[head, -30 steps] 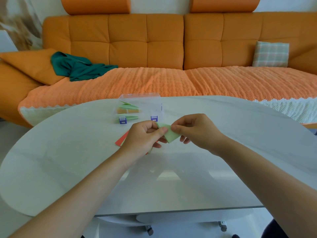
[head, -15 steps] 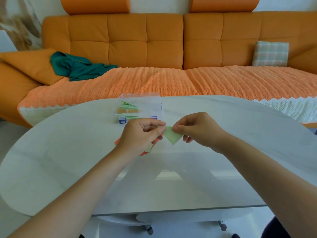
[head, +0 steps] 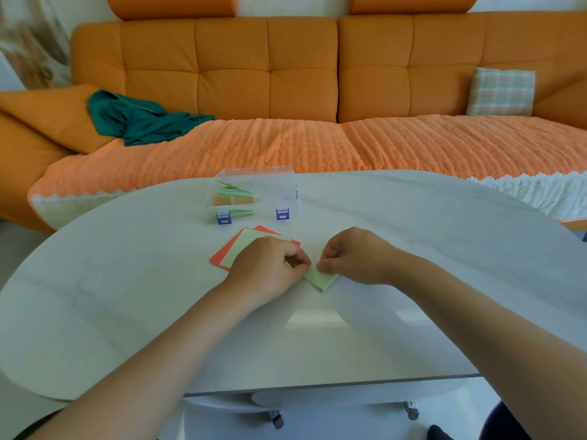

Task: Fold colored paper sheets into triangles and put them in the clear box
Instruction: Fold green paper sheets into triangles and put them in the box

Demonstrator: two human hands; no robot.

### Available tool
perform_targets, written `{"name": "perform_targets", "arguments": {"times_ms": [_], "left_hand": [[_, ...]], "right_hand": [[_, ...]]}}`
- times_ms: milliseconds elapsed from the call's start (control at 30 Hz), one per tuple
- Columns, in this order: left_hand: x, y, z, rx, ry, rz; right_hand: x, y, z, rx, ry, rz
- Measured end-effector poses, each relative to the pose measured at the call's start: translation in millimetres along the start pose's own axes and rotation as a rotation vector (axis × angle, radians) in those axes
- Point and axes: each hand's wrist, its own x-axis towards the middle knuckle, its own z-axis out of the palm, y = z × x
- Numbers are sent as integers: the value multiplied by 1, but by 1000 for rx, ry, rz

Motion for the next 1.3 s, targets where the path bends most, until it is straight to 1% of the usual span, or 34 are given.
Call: {"name": "perform_targets", "arguments": {"times_ms": [100,167,300,400,467,533,767,933,1067,1300], "left_hand": [[2,0,1,122,5,64],[4,-1,3,118,6,69],[4,-3,9,106,55,136],[1,-3,14,78,91,273],[-2,-5,18,61,65,374],[-4,-7,20,51,21,425],[-13,-7,15,118,-60,467],[-20,-3,16,176,-37,488],[-24,1,16,216,-39,490],[-27,4,18,242,-62,483]], "right_hand": [[0,-3,3,-128,38,-13],[-1,-4,5,-196,60,-33],[1,-4,7,-171,50,-35],[2,-3,7,-131,46,-24],[1,-3,7,-113,53,-24],[-1,-3,8,-103,57,-31],[-7,1,10,-75,106,-67],[-17,5,-1,-58,103,-102],[-20,4,-6,-10,46,-59],[-16,5,-9,-48,28,30]]}}
